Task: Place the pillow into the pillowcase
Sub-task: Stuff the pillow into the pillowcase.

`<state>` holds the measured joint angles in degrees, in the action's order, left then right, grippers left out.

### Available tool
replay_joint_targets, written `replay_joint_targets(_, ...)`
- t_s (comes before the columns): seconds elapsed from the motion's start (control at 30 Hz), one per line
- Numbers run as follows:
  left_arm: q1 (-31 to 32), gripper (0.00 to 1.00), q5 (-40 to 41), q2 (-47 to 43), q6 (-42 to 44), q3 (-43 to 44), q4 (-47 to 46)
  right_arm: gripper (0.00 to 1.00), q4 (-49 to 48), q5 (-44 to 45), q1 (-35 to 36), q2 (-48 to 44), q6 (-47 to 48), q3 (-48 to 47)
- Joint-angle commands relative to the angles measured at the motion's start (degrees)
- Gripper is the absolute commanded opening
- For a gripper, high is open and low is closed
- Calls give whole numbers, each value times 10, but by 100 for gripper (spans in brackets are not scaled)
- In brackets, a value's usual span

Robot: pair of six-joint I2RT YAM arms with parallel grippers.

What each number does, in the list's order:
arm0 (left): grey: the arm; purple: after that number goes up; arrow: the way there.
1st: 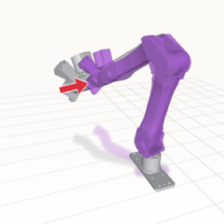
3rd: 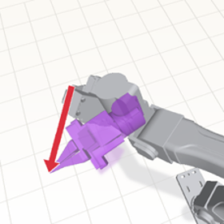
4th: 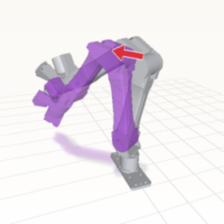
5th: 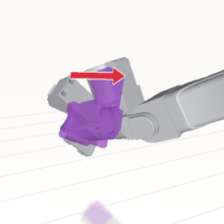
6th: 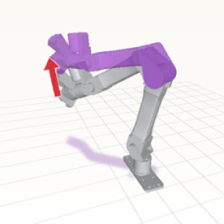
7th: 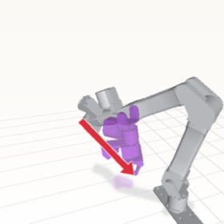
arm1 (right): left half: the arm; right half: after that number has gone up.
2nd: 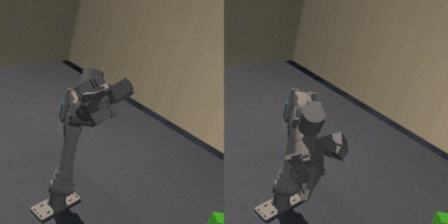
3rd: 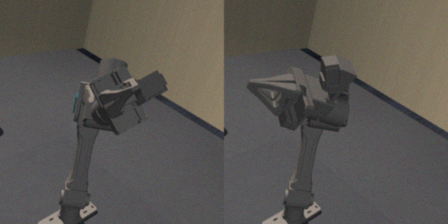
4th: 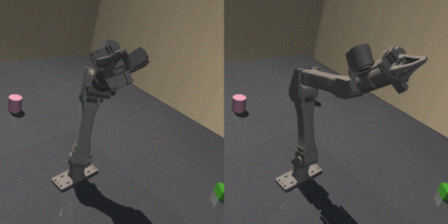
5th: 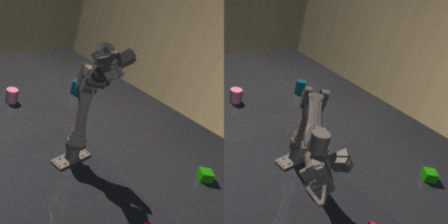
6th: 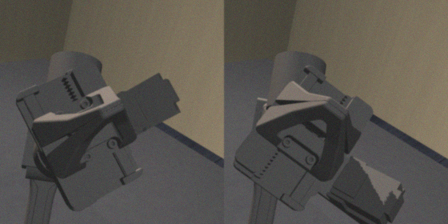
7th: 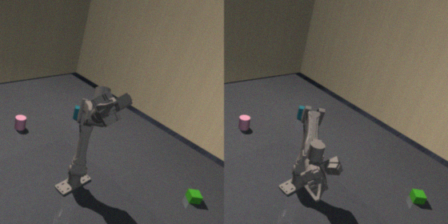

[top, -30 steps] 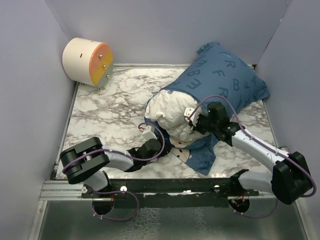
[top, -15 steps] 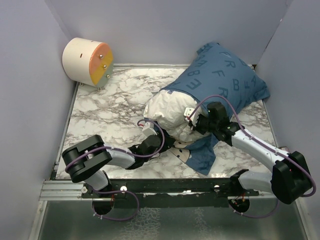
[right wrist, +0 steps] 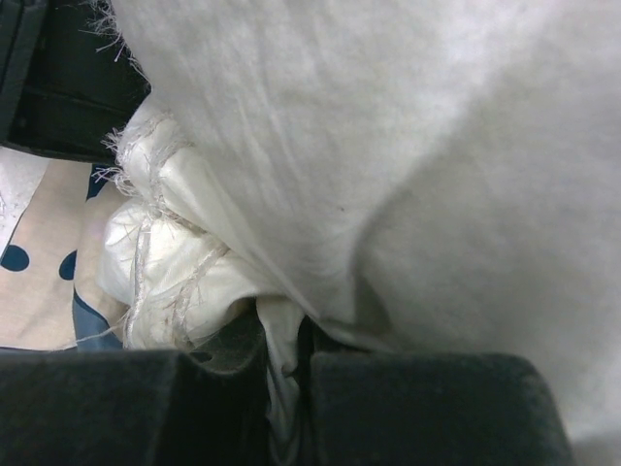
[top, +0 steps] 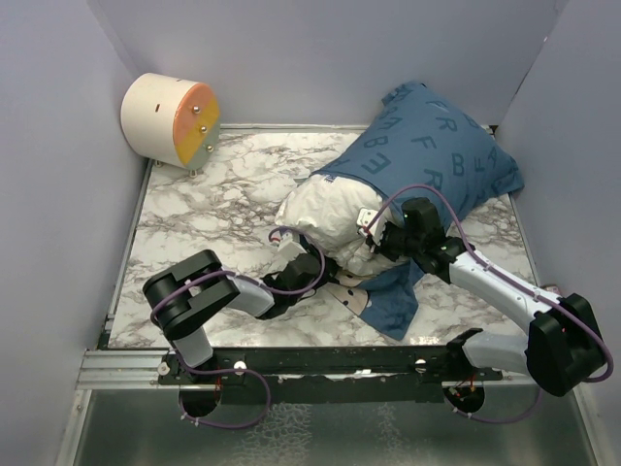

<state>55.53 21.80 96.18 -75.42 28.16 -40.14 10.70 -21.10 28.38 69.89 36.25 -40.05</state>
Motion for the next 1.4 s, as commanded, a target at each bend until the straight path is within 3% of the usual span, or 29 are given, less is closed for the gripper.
replay_joint_targets(0.0, -5, 43, 37, 24, -31, 28, 39, 1, -10, 8, -10, 12, -5, -5)
replay_joint_targets(0.33, -5, 45, 49, 14, -22, 17, 6, 1, -7, 3, -10, 18, -6, -9)
replay_joint_targets(0.63, -26, 45, 40, 76, -34, 95, 70, 1, -4, 5, -10, 16, -6, -9)
replay_joint_targets(0.9, -26, 43, 75, 85, -1, 28, -154, 1, -14, -11, -11, -29, -47, -31)
replay_joint_targets(1.13, -35, 31, 86, 138, -2, 75, -156, 1, 11, -22, -11, -22, -54, -50)
replay_joint_targets(1.37, -44, 26, 86, 177, 0, 85, -197, 1, 4, 54, -10, 25, -45, -42)
